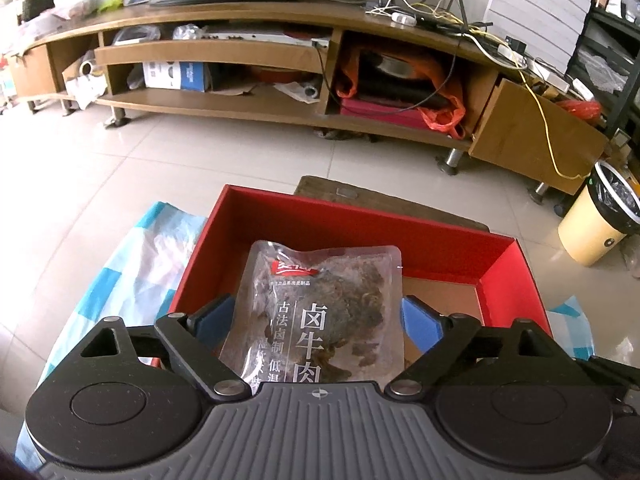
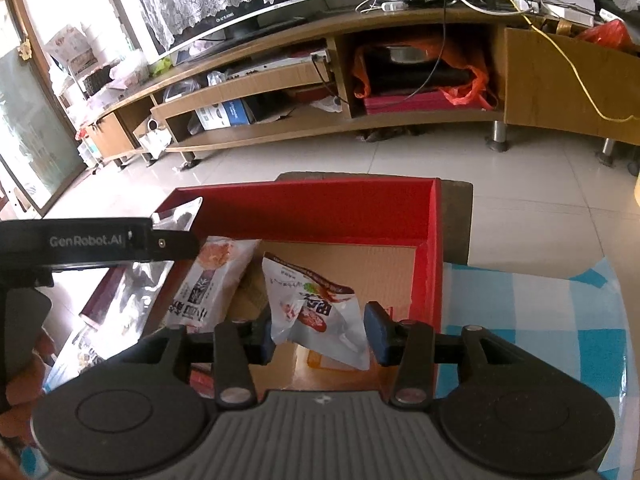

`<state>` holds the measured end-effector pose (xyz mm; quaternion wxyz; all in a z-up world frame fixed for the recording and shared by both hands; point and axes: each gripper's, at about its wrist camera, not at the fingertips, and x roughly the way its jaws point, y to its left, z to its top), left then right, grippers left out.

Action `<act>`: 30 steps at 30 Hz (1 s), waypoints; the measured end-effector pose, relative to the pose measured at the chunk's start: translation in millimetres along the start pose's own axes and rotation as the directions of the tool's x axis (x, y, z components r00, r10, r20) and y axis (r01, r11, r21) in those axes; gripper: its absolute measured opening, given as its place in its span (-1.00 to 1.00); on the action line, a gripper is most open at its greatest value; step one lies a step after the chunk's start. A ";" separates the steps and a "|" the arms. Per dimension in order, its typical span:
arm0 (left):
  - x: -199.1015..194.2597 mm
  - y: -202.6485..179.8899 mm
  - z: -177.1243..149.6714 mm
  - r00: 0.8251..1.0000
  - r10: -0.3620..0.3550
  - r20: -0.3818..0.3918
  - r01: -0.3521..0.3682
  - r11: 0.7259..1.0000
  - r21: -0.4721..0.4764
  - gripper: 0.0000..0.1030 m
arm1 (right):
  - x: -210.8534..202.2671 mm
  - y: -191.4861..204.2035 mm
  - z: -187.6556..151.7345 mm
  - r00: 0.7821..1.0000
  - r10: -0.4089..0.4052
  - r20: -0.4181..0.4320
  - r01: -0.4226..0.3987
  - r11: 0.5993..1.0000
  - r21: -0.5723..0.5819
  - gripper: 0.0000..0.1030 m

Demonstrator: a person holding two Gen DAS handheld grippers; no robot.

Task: Organize snacks
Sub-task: 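Carry the jerky bag and white pouch into the red box and open both tools, then withdraw both tools from the box back over the remaining snacks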

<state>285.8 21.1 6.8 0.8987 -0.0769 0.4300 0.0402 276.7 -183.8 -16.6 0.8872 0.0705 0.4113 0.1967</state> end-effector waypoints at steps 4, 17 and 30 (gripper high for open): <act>3.1 0.5 1.8 1.000 0.001 0.000 -0.001 1.000 -0.007 0.82 | 0.5 0.0 0.6 1.000 0.003 0.009 -0.003 1.000 0.000 -0.08; 2.3 2.4 3.0 1.000 0.005 0.017 -0.004 1.000 -0.020 0.98 | 2.8 1.6 -2.8 1.000 -0.007 0.002 0.007 1.000 -0.006 0.02; -43.0 18.6 -9.7 0.999 -0.034 0.027 0.035 0.997 -0.064 0.98 | -24.8 -0.4 -1.4 0.996 -0.055 0.075 0.059 0.997 -0.052 0.12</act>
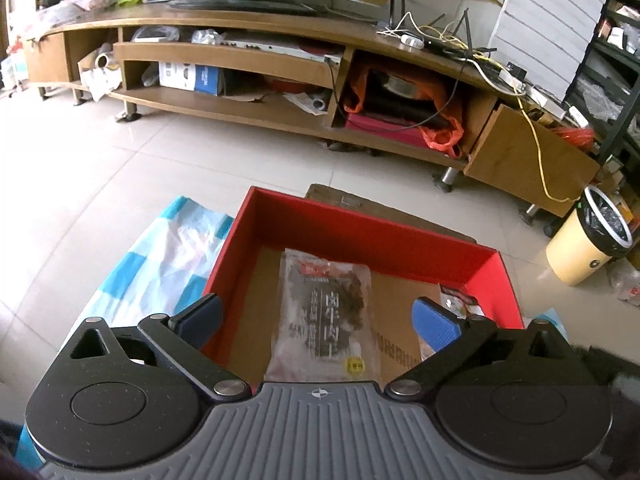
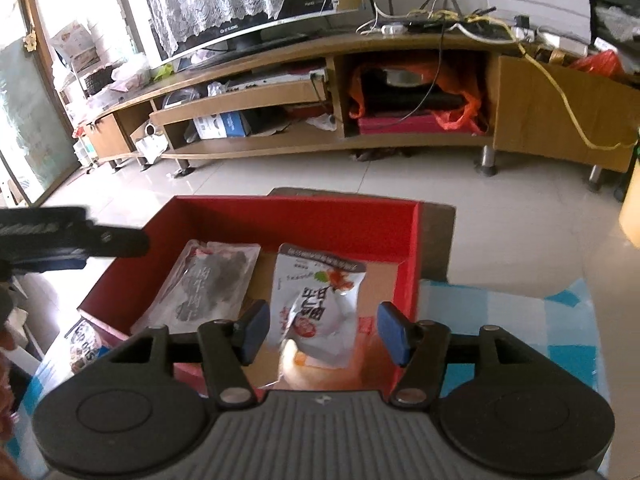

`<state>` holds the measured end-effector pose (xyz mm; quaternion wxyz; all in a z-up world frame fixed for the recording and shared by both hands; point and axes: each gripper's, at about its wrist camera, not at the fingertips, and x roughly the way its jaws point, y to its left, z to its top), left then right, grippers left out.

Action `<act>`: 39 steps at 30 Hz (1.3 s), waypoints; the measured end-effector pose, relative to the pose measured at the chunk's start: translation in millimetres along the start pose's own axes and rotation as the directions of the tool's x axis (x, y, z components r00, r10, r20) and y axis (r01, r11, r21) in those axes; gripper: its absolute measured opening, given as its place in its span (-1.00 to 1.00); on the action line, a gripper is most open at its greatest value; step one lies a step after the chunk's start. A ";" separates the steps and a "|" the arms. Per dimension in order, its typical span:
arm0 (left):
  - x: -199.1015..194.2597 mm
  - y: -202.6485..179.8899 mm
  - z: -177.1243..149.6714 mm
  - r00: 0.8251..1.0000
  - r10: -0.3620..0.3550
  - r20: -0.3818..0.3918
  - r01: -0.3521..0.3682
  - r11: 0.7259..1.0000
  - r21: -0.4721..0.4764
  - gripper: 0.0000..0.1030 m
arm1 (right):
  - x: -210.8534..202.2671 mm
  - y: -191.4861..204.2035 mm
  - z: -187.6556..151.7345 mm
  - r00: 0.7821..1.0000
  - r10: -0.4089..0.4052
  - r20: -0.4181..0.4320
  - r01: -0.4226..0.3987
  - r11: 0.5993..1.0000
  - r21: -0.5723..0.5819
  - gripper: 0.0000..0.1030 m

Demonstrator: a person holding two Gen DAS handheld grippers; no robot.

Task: Organize snacks
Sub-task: 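Withdraw both tools from the box back over the remaining snacks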

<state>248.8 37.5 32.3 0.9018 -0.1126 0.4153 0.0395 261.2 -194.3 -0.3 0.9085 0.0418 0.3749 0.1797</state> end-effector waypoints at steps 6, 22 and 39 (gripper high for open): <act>-18.6 7.0 -15.6 1.000 -0.013 -0.019 0.013 1.000 0.028 0.98 | -27.2 -5.3 5.1 0.999 0.037 0.039 -0.039 0.998 0.041 0.12; -29.7 20.3 -85.9 0.979 -0.072 -0.189 0.092 0.991 0.101 0.98 | -60.8 13.3 -63.5 0.992 0.057 -0.113 -0.061 0.998 -0.033 0.12; 1.4 -14.6 -127.4 0.969 0.012 -0.245 0.108 0.875 0.471 1.00 | -72.0 3.8 -92.1 0.979 0.098 -0.181 -0.095 0.995 0.024 0.13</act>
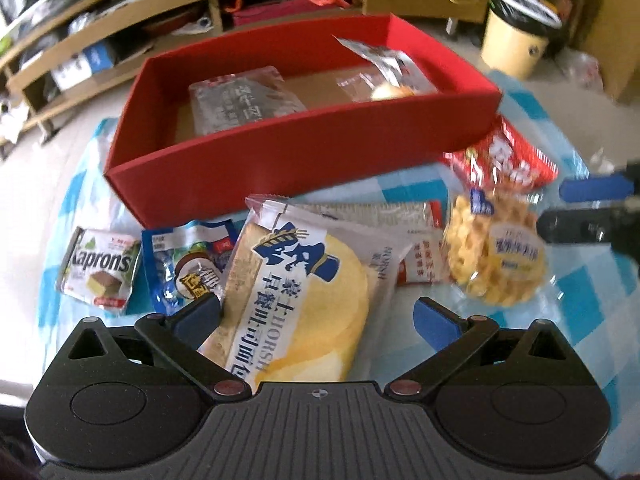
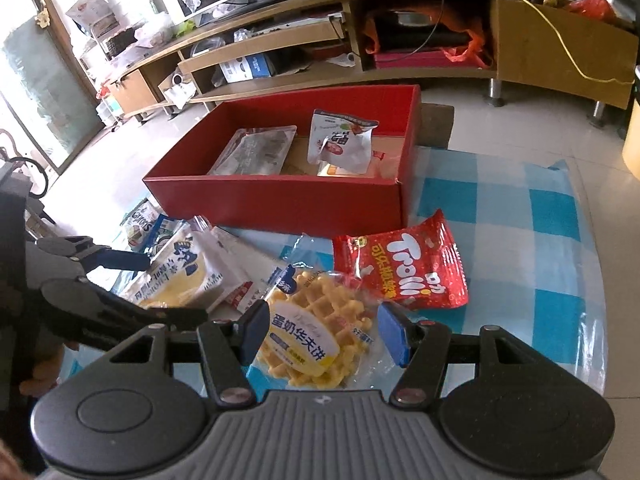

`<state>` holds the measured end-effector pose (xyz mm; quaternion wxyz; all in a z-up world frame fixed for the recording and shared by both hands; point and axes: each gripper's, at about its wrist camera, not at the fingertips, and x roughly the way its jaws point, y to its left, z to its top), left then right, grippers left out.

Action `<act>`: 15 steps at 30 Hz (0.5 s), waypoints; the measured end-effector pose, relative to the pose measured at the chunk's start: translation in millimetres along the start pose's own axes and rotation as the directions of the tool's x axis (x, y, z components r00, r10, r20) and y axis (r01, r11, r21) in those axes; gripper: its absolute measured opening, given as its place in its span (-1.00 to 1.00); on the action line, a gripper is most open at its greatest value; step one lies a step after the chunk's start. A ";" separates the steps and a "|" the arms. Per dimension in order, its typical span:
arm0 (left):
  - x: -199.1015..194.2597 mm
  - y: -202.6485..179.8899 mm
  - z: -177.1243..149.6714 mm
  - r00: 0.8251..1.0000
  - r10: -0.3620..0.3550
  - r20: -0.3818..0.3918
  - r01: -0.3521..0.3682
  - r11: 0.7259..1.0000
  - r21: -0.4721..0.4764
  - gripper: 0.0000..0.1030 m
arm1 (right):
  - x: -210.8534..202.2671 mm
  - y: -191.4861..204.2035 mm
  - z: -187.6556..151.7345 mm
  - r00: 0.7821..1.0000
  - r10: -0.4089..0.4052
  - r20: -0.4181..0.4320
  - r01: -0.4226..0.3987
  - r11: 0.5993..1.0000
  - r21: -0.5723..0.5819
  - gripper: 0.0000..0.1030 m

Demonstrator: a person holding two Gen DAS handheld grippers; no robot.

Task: Organize snacks
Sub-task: 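Withdraw both tools from the box back over the remaining snacks, then grasp the HORSH bread with the left tool while the right tool grasps the waffle cake bag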

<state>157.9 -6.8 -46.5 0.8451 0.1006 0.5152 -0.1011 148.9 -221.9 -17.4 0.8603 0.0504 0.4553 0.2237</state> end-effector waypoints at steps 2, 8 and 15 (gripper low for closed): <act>12.2 0.6 -1.3 0.999 0.035 -0.030 -0.034 0.999 0.024 1.00 | 3.6 0.7 -0.5 1.000 0.000 -0.012 0.000 1.000 -0.006 0.13; 7.3 -5.0 -5.7 0.998 0.056 -0.020 -0.054 0.997 0.054 0.73 | 12.1 3.8 0.0 0.999 -0.011 -0.036 0.009 0.999 -0.039 0.13; -15.1 -12.5 -22.7 0.999 -0.021 -0.045 0.019 0.999 -0.044 0.54 | 8.5 5.8 2.3 0.999 0.009 -0.031 -0.011 0.998 -0.067 0.13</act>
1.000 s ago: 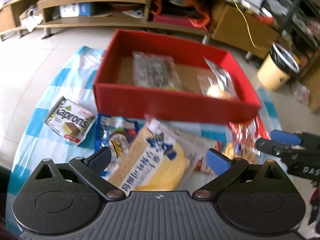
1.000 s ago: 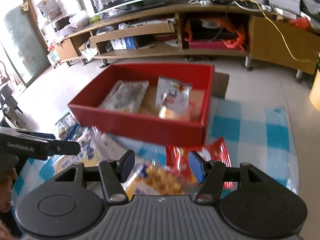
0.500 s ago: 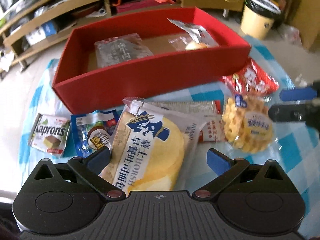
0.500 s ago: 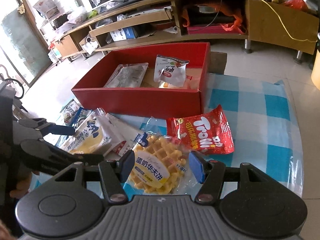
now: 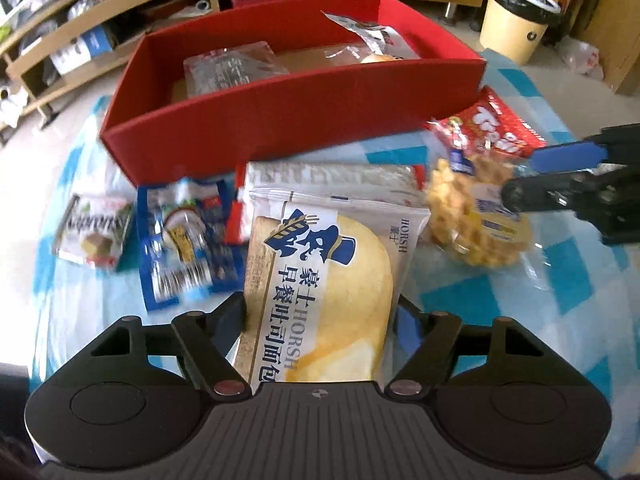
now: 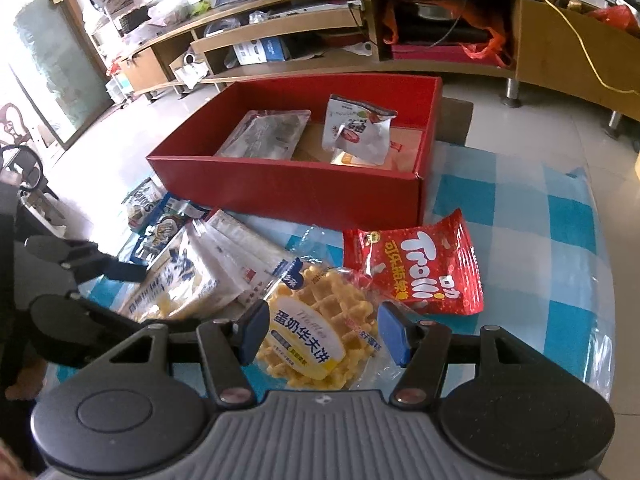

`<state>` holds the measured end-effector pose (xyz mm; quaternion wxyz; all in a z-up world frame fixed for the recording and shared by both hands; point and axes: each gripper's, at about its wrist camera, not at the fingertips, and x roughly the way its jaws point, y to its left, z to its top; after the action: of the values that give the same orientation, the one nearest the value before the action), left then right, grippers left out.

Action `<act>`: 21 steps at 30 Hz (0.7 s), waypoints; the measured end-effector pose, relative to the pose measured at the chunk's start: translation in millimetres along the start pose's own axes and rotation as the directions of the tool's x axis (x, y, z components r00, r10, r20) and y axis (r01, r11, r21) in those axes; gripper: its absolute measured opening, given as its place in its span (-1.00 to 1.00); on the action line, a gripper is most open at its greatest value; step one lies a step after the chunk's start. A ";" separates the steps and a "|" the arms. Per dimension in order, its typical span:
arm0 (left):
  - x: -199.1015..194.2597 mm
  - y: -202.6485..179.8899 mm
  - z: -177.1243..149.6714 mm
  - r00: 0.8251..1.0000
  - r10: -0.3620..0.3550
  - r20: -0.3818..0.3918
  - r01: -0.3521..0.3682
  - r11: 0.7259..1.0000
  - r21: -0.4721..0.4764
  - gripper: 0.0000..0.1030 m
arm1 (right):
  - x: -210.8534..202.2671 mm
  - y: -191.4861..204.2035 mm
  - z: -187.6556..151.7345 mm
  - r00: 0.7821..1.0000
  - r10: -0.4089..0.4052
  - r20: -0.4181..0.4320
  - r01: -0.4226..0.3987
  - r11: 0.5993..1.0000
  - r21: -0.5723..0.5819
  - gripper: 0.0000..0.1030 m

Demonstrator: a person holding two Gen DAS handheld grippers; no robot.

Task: Organize snacks
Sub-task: 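Grasp the HORSH bread with the left tool while the right tool grasps the waffle cake bag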

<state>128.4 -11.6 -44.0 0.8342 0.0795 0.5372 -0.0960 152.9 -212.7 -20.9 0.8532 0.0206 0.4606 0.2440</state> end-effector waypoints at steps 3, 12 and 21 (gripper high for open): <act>-13.2 -5.8 -11.8 1.000 -0.026 0.001 0.026 1.000 -0.016 0.53 | 0.5 -2.9 -2.4 1.000 0.002 -0.011 -0.002 1.000 -0.011 0.13; -28.9 -8.7 -48.5 0.995 -0.092 -0.025 0.091 0.995 -0.047 0.53 | 15.7 11.0 1.3 1.000 0.007 -0.007 -0.007 0.991 -0.131 0.14; -23.3 -2.6 -56.5 0.988 -0.143 -0.049 0.141 0.989 -0.046 0.53 | 31.3 27.4 -1.3 0.996 0.058 -0.073 -0.079 0.944 -0.320 0.34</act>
<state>68.6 0.9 -46.0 0.8124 0.0257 0.5650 -0.1419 155.2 -175.3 -38.9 0.8212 -0.1109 0.4400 0.3460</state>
